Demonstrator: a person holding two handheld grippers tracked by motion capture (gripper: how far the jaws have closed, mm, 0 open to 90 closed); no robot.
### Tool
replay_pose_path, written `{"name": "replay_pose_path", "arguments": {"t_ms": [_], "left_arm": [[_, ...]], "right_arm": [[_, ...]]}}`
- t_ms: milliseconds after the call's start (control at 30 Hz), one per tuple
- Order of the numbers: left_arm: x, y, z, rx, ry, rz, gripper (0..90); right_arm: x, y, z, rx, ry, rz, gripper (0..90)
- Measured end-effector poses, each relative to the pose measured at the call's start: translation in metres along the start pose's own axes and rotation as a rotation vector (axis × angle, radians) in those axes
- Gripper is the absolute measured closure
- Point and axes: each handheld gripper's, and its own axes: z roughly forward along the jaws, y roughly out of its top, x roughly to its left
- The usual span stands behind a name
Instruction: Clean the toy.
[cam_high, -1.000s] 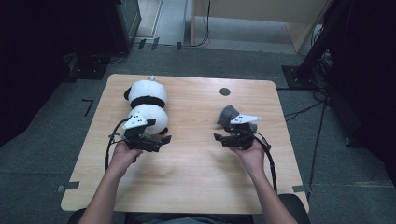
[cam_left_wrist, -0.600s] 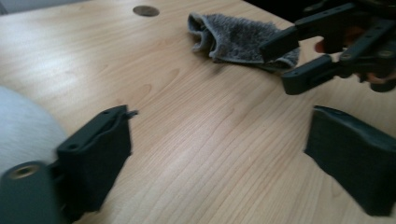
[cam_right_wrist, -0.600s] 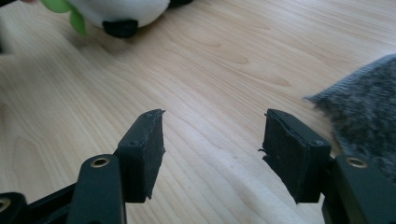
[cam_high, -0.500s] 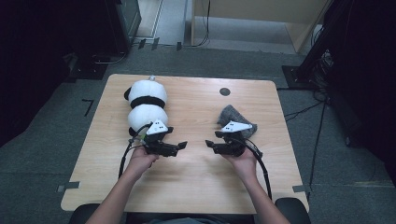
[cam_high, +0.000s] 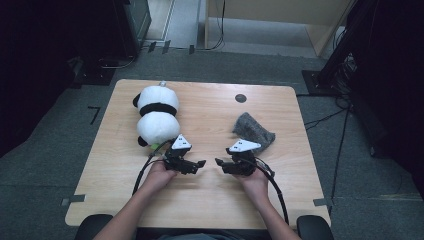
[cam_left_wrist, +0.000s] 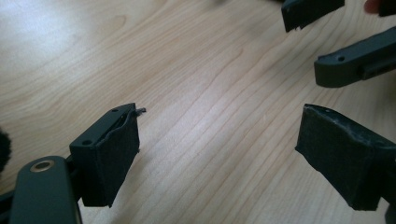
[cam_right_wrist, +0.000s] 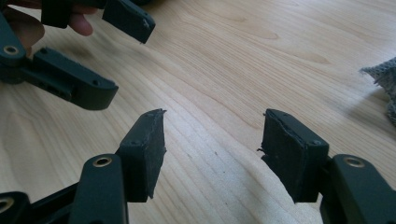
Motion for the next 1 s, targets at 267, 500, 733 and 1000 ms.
{"name": "replay_pose_path", "arguments": {"t_ms": [267,500,733,1000], "left_arm": [[0.001,-0.004,0.007,0.027,0.001,0.003,13.2],[0.001,-0.004,0.008,0.038,0.006,0.000,13.2],[-0.001,-0.004,0.008,0.043,0.022,0.012,13.2],[-0.001,-0.004,0.008,0.042,0.023,0.011,13.2]], "right_arm": [[0.005,-0.009,0.011,0.024,-0.039,-0.022,40.1],[0.008,-0.012,0.019,0.050,-0.054,-0.033,39.0],[0.010,-0.011,0.022,0.048,-0.060,-0.026,37.1],[0.009,-0.009,0.025,0.058,-0.055,-0.032,28.7]]}}
